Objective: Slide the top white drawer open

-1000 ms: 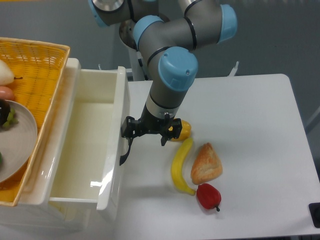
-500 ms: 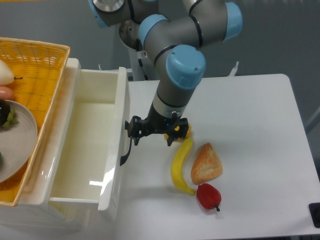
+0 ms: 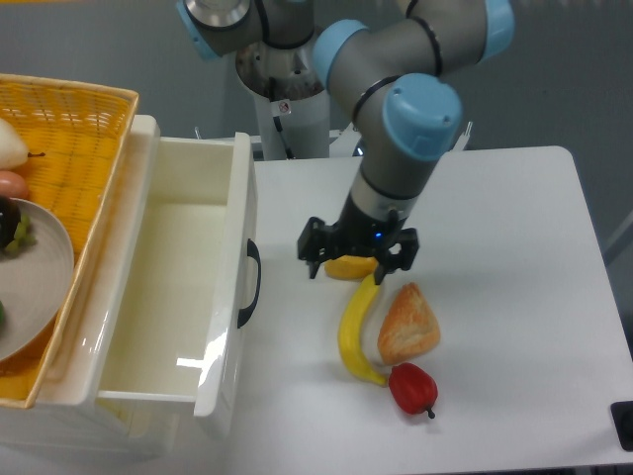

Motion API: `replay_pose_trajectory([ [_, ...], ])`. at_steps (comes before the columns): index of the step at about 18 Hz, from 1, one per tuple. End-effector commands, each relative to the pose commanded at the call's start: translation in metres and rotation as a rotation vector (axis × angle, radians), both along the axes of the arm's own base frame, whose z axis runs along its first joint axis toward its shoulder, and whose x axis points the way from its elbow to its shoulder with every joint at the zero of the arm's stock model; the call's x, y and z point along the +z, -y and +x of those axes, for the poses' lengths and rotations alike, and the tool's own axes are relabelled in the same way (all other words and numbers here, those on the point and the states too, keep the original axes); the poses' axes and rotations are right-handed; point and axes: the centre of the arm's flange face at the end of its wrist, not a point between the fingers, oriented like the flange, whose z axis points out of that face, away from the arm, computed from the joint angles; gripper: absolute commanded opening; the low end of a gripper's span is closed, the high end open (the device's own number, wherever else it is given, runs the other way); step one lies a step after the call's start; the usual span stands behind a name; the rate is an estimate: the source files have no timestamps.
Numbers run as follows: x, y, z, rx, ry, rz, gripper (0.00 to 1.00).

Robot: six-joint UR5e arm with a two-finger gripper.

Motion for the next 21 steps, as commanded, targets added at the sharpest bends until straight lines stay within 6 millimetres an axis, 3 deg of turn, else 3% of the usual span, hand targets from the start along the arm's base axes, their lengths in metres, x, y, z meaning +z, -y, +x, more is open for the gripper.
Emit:
replay_pose_trajectory([
  [4,-0.019,0.008,-0.011,-0.176,-0.104,-0.152,1.0],
  [12,-0.023,0.012,-0.024,-0.387,-0.183,-0.188,1.0],
  [21,-0.028,0.011,-0.033,-0.375,-0.217,-0.183,1.0],
])
